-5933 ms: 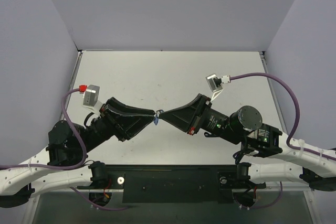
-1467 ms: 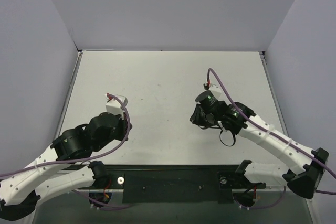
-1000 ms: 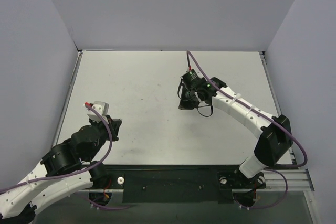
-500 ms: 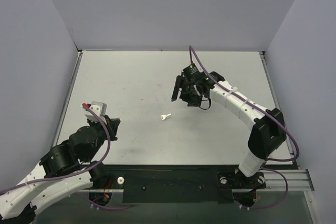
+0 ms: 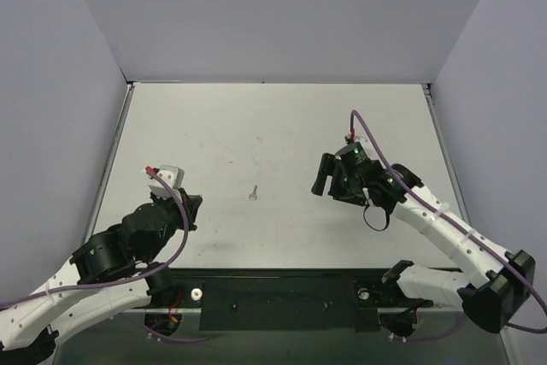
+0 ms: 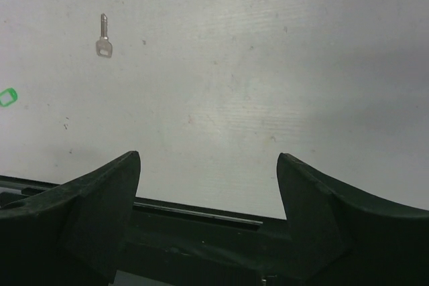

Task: Remove the keys from the keyring

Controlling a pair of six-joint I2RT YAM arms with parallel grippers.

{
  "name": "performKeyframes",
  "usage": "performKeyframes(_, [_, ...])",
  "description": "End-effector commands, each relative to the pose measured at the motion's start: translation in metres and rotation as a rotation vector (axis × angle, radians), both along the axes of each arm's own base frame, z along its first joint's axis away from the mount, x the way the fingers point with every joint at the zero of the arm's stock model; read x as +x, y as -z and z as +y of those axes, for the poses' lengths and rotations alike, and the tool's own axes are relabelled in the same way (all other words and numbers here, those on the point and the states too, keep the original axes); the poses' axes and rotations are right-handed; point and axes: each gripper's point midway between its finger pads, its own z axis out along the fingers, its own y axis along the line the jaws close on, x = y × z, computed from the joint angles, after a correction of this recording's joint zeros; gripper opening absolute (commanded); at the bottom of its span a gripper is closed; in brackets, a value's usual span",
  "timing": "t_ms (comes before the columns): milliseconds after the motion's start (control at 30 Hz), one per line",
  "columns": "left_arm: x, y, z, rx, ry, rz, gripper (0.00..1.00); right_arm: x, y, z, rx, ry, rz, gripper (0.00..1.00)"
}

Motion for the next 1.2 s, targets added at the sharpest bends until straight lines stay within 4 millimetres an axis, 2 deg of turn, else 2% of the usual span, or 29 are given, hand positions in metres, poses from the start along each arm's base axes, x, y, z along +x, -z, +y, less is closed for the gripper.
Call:
performKeyframes(0, [0.001, -0.001, -0.020, -0.025, 0.041, 0.035, 0.00, -0.036, 0.004, -0.026, -0.027, 0.013, -0.049, 0.78])
performKeyframes(100, [0.002, 0.007, -0.037, -0.061, 0.068, 0.066, 0.00, -0.053, 0.008, -0.029, -0.017, 0.038, -0.076, 0.78])
performKeyframes(133, [0.005, 0.006, -0.046, -0.085, 0.076, 0.064, 0.00, -0.063, 0.010, -0.026, 0.007, 0.032, -0.081, 0.78])
performKeyframes(167, [0.007, 0.014, -0.053, -0.083, 0.081, 0.083, 0.00, -0.069, 0.010, -0.023, 0.012, 0.018, -0.094, 0.78])
performKeyframes(300, [0.023, 0.021, -0.081, -0.108, 0.071, 0.105, 0.00, -0.085, 0.010, -0.026, 0.066, 0.044, -0.133, 0.79])
performKeyframes(333, [0.028, 0.016, -0.088, -0.127, 0.067, 0.098, 0.00, -0.086, 0.006, -0.027, 0.090, 0.060, -0.149, 0.81])
performKeyframes(367, [0.032, 0.025, -0.096, -0.107, 0.061, 0.123, 0.00, -0.090, 0.004, -0.025, 0.099, 0.045, -0.156, 0.83])
performKeyframes(400, [0.037, 0.016, -0.103, -0.133, 0.065, 0.112, 0.00, -0.091, 0.002, -0.028, 0.102, 0.054, -0.163, 0.83])
performKeyframes(433, [0.044, 0.020, -0.112, -0.128, 0.060, 0.122, 0.00, -0.093, -0.001, -0.026, 0.107, 0.042, -0.168, 0.84])
performKeyframes(567, [0.063, 0.016, -0.140, -0.157, 0.095, 0.144, 0.00, -0.098, -0.004, -0.032, 0.085, 0.033, -0.169, 0.84])
performKeyframes(600, [0.070, 0.012, -0.143, -0.171, 0.095, 0.149, 0.00, -0.099, -0.004, -0.033, 0.079, 0.031, -0.168, 0.84])
performKeyframes(633, [0.076, 0.018, -0.148, -0.166, 0.090, 0.171, 0.00, -0.100, -0.006, -0.033, 0.087, 0.030, -0.171, 0.84])
performKeyframes(667, [0.083, 0.011, -0.148, -0.183, 0.085, 0.168, 0.00, -0.100, -0.007, -0.033, 0.090, 0.030, -0.174, 0.84])
performKeyframes(700, [0.088, 0.016, -0.151, -0.177, 0.080, 0.185, 0.00, -0.101, -0.008, -0.033, 0.100, 0.028, -0.176, 0.84])
performKeyframes(733, [0.093, 0.009, -0.153, -0.195, 0.084, 0.182, 0.00, -0.102, -0.009, -0.034, 0.103, 0.027, -0.180, 0.84])
performKeyframes(767, [0.098, 0.013, -0.156, -0.192, 0.085, 0.192, 0.00, -0.102, -0.011, -0.035, 0.109, 0.032, -0.185, 0.84])
performKeyframes(800, [0.102, 0.008, -0.158, -0.206, 0.092, 0.192, 0.00, -0.102, -0.012, -0.037, 0.109, 0.032, -0.186, 0.84])
performKeyframes(833, [0.108, 0.013, -0.158, -0.196, 0.084, 0.209, 0.06, -0.103, -0.015, -0.038, 0.119, 0.033, -0.191, 0.84])
performKeyframes(867, [0.111, 0.009, -0.162, -0.204, 0.092, 0.211, 0.19, -0.103, -0.015, -0.039, 0.117, 0.035, -0.194, 0.84])
performKeyframes(900, [0.114, 0.016, -0.161, -0.190, 0.084, 0.231, 0.49, -0.103, -0.018, -0.039, 0.125, 0.034, -0.198, 0.84])
performKeyframes(933, [0.117, 0.012, -0.162, -0.194, 0.081, 0.233, 0.58, -0.104, -0.019, -0.040, 0.125, 0.034, -0.198, 0.84])
performKeyframes(967, [0.120, 0.017, -0.164, -0.189, 0.088, 0.255, 0.72, -0.104, -0.020, -0.041, 0.126, 0.035, -0.200, 0.84])
performKeyframes(1167, [0.121, 0.003, -0.174, -0.201, 0.134, 0.257, 0.78, -0.106, -0.018, -0.046, 0.113, 0.037, -0.195, 0.84])
